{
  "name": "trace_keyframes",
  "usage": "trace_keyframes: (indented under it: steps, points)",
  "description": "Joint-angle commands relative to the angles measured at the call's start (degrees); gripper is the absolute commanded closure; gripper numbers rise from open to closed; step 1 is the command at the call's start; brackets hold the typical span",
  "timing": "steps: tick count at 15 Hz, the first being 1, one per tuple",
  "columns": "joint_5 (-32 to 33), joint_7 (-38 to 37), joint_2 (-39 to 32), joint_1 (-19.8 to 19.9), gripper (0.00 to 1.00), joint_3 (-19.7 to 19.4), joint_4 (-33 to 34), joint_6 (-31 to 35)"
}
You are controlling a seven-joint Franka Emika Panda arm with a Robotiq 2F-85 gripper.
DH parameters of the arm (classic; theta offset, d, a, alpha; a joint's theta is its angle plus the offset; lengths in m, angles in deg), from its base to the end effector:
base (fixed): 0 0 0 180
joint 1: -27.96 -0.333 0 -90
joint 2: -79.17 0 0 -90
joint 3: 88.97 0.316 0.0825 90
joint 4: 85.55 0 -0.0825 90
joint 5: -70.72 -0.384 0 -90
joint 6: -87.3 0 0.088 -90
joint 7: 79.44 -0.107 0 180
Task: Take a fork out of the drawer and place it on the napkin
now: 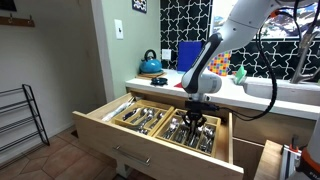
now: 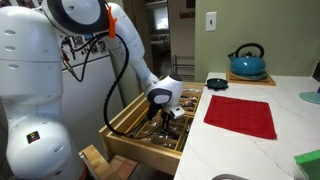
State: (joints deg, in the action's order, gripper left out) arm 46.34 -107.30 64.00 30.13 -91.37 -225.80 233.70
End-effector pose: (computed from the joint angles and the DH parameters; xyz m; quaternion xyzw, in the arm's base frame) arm 0.4641 -0.0439 0.1817 -0.8849 0.4492 0.0939 0.0800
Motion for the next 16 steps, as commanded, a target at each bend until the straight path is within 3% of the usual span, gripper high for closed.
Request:
trace_keyframes:
  steps: [1,5,7,10,16]
  points:
    - [2.72,-2.39,-1.40,-1.06,0.78,-1.38,0.17,0.29]
    - [4.50,-3.87,-1.68,-1.51,0.79,-1.87,0.23,0.48]
    - [5.10,-4.48,-1.65,-1.76,0.85,-1.97,0.25,0.65]
    - [5.37,-4.77,-1.43,-2.07,1.00,-1.91,0.21,1.05]
    - [4.36,-4.57,2.18,-1.87,0.97,-1.40,-1.40,-0.02]
